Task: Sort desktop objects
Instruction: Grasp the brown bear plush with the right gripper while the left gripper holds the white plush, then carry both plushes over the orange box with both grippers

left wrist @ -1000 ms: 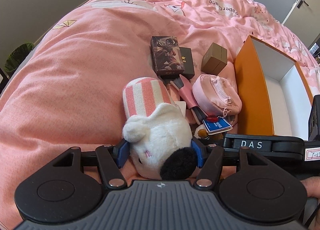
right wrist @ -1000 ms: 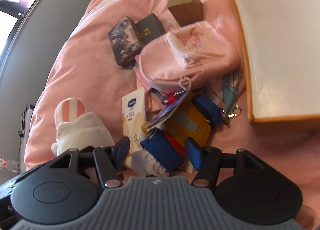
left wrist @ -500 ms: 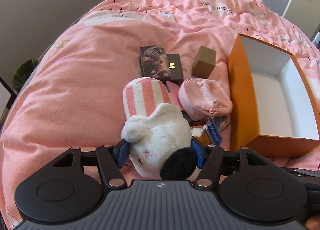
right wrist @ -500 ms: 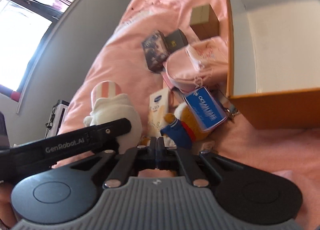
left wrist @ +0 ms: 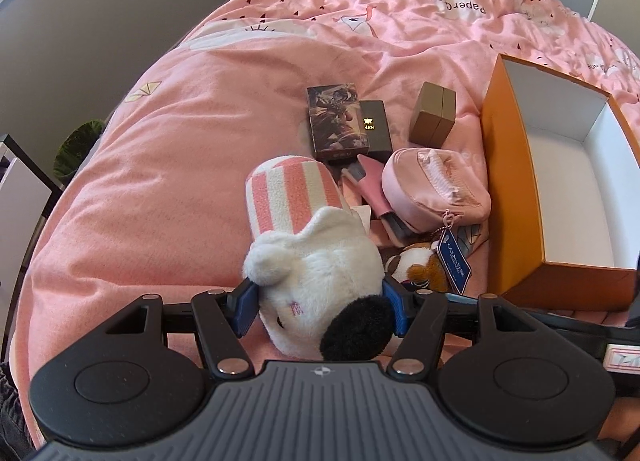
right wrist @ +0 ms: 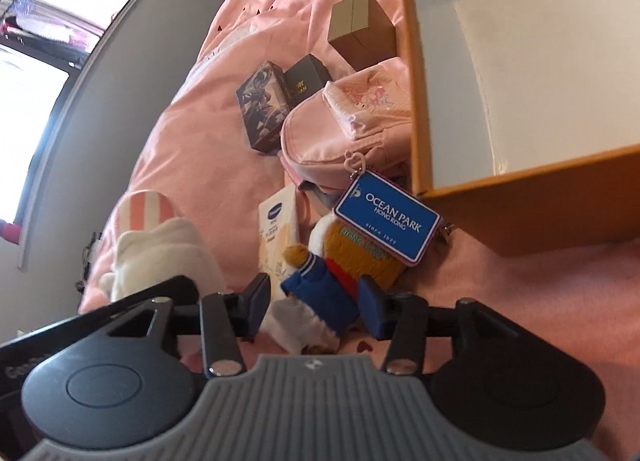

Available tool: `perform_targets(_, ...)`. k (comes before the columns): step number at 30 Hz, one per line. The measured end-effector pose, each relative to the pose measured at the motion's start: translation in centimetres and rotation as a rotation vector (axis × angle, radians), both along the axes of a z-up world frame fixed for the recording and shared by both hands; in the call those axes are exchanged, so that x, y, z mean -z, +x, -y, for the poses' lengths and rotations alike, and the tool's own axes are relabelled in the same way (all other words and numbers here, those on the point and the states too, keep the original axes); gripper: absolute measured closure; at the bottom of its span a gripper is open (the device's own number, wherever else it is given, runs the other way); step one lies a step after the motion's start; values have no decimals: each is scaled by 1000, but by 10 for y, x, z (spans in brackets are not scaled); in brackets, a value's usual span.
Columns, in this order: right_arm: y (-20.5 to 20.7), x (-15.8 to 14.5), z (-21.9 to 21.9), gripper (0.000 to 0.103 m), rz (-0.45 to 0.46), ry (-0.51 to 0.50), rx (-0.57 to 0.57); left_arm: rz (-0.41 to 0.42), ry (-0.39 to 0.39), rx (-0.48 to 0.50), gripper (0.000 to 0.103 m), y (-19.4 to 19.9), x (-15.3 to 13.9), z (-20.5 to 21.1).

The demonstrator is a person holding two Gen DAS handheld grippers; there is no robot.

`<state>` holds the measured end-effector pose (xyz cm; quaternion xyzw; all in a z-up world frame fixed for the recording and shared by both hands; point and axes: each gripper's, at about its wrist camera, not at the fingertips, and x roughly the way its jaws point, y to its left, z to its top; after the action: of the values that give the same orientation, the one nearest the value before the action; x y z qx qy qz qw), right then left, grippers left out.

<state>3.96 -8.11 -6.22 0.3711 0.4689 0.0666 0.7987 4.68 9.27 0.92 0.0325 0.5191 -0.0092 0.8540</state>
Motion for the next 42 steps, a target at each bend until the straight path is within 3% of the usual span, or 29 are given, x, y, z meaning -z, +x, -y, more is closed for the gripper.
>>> perform_targets(6, 14, 15, -9, 49, -21, -20, -26, -4, 2, -2, 31, 0, 3, -1)
perform_targets(17, 3, 5, -5, 65, 5, -26, -62, 13, -17, 3, 32, -2, -3, -4)
perform_targets(23, -15, -24, -2, 66, 122, -58, -75, 50, -71, 3, 32, -9, -20, -5)
perform_targets(28, -32, -59, -6, 68, 291, -129, -93, 120, -108, -6, 32, -11, -40, -3)
perform_targets(31, -40, -79, -4, 72, 398, -200, -79, 158, -133, 9, 32, -9, -51, 4)
perform_targets(33, -42, -88, 0, 81, 446, -243, -62, 182, -148, 30, 32, -7, -57, 10)
perform_targets(34, -43, -92, 4, 85, 460, -257, -53, 192, -155, 43, 32, -5, -60, 15)
perform_targets(36, -40, -98, 12, 103, 479, -279, -40, 204, -170, 67, 32, -1, -63, 23)
perform_targets(39, -40, -107, 22, 103, 504, -298, -27, 213, -191, 98, 32, 5, -65, 35)
perform_targets(42, -33, -103, 32, 103, 471, -260, -28, 222, -176, 117, 32, 7, -65, 44)
